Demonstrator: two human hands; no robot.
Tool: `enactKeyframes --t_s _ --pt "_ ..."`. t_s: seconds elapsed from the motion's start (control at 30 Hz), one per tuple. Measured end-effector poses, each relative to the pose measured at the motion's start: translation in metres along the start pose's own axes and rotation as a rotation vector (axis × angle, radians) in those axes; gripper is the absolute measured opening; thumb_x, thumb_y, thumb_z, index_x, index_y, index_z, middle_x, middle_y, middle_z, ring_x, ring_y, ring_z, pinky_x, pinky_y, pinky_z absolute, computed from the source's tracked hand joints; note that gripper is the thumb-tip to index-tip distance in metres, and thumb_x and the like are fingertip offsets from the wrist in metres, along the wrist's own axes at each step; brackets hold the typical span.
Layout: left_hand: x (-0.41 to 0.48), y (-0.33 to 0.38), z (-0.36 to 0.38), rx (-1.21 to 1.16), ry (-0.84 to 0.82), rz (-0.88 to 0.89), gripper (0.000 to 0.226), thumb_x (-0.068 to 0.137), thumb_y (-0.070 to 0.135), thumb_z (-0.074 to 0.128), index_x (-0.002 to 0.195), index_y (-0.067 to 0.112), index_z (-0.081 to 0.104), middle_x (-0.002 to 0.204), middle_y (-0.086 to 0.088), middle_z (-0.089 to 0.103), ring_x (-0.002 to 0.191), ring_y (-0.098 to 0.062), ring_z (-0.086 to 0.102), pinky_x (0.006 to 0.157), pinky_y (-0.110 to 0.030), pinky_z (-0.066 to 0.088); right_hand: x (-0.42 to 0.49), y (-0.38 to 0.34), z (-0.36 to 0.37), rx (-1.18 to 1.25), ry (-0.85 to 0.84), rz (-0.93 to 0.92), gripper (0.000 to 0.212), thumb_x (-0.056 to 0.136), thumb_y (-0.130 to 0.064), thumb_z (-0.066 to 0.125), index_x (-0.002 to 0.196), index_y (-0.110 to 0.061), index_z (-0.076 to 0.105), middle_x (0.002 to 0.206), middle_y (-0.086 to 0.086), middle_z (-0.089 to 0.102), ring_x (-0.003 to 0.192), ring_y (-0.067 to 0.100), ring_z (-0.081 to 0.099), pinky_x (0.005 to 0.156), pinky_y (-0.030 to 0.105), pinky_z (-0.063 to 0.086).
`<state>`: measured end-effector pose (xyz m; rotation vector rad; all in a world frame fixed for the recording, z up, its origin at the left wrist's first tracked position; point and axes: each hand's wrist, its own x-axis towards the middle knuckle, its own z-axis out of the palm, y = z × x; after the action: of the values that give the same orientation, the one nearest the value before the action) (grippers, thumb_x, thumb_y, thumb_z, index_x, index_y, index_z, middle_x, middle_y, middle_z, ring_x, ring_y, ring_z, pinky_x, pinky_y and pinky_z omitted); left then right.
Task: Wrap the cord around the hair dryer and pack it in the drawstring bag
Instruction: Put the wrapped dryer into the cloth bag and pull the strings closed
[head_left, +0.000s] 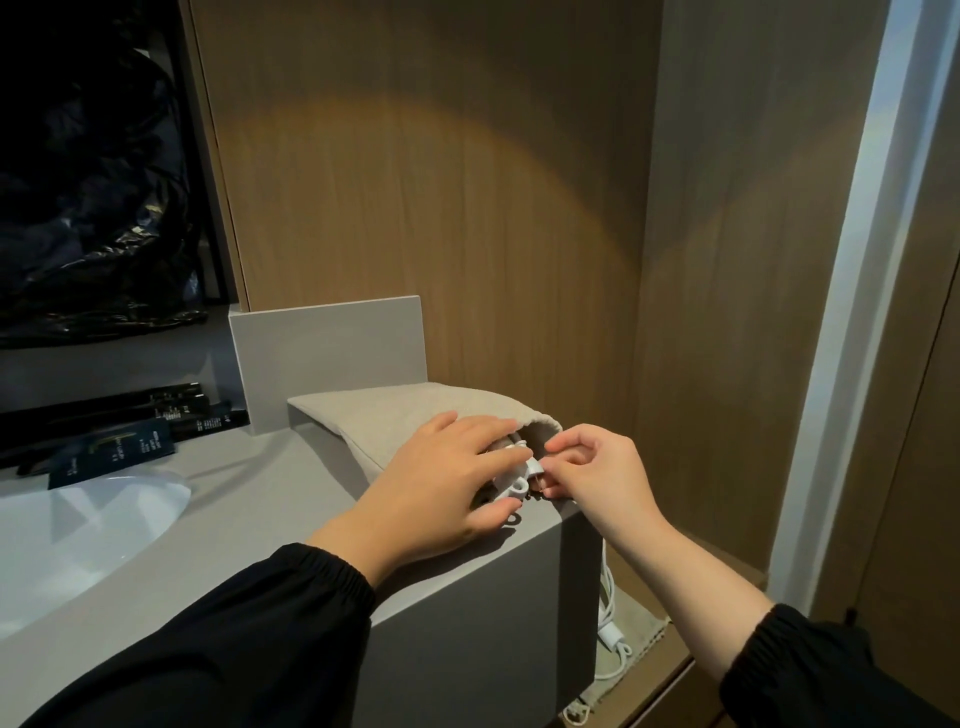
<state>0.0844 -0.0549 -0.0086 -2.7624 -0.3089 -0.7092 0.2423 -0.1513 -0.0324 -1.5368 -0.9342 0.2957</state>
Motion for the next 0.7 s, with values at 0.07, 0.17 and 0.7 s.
enactKeyframes --t_s 0.07,0.17,0.7 --pt "0.0 -0.001 0.002 0.015 0.002 0.007 0.043 0.085 0.052 0.042 0.117 0.031 0.061 0.136 0.003 0.055 0.124 -0.018 0.05 0.105 -0.037 0.032 0.0 0.002 0.001 -0.044 -0.011 -0.043 0.009 0.086 -0.004 0.068 0.087 -0.013 0.067 0.074 0.006 0.07 0.064 0.015 0.07 0.063 0.021 0.058" --pt "0.002 -0.001 0.005 0.054 -0.027 0.006 0.042 0.083 0.054 0.047 0.117 0.032 0.059 0.139 0.005 0.051 0.127 -0.017 0.045 0.104 -0.039 0.035 0.0 0.003 0.001 -0.055 -0.059 -0.057 0.013 0.084 -0.005 0.07 0.089 -0.016 0.068 0.077 0.001 0.071 0.07 0.011 0.07 0.063 0.018 0.057" --pt "0.004 0.001 0.01 0.083 0.022 -0.014 0.032 0.08 0.036 0.063 0.112 0.03 0.062 0.138 0.004 0.052 0.127 -0.019 0.044 0.106 -0.039 0.033 0.018 0.01 0.012 -0.33 -0.024 -0.059 0.004 0.092 -0.019 0.062 0.094 -0.018 0.065 0.086 -0.005 0.064 0.083 0.014 0.061 0.062 0.016 0.046"
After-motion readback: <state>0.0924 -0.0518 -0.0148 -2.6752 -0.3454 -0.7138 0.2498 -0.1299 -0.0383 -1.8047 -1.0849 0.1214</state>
